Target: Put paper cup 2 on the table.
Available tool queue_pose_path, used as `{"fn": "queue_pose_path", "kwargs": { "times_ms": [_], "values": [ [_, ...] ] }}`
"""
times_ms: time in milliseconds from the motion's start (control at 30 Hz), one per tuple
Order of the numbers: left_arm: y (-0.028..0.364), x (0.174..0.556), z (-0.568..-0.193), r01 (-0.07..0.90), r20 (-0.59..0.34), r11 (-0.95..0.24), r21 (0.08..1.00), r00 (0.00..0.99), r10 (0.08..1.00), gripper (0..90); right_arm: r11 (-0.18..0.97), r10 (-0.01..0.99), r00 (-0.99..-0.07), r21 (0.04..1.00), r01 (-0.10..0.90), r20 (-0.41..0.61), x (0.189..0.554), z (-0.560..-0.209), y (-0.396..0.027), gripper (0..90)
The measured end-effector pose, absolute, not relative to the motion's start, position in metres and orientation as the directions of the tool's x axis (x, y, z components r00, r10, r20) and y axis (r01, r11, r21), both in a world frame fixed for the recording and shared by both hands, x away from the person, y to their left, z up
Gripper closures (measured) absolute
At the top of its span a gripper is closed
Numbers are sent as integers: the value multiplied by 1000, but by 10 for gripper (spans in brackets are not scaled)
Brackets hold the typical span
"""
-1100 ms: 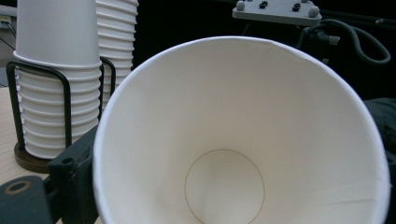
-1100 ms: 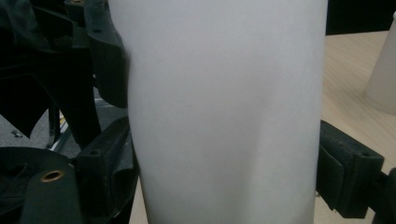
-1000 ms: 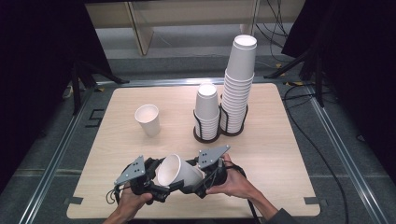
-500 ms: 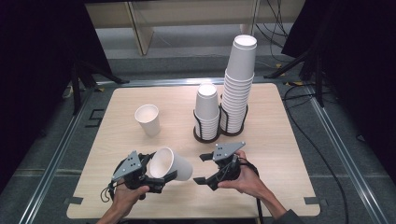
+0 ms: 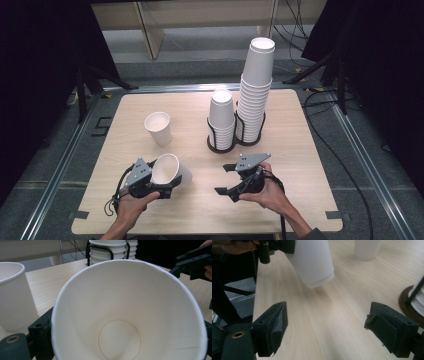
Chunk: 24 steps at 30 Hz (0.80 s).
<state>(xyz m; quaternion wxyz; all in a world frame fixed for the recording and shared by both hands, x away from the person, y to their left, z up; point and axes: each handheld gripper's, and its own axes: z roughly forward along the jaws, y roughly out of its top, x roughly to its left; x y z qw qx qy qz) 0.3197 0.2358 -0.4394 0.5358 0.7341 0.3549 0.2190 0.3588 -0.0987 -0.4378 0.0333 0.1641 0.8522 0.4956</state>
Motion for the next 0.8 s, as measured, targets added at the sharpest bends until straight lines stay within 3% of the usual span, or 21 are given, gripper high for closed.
{"fn": "queue_pose_path", "kwargs": {
  "times_ms": [300,800],
  "values": [
    [245,327,-441,319,-57,-171,932,596,801,90,445,391,-910,837,319,139,361,-442,-110,178],
    [265,340,-442,334,-35,-177,926,542,840,90,431,402,-905,842,324,142,364,-445,-117,180]
  ]
}}
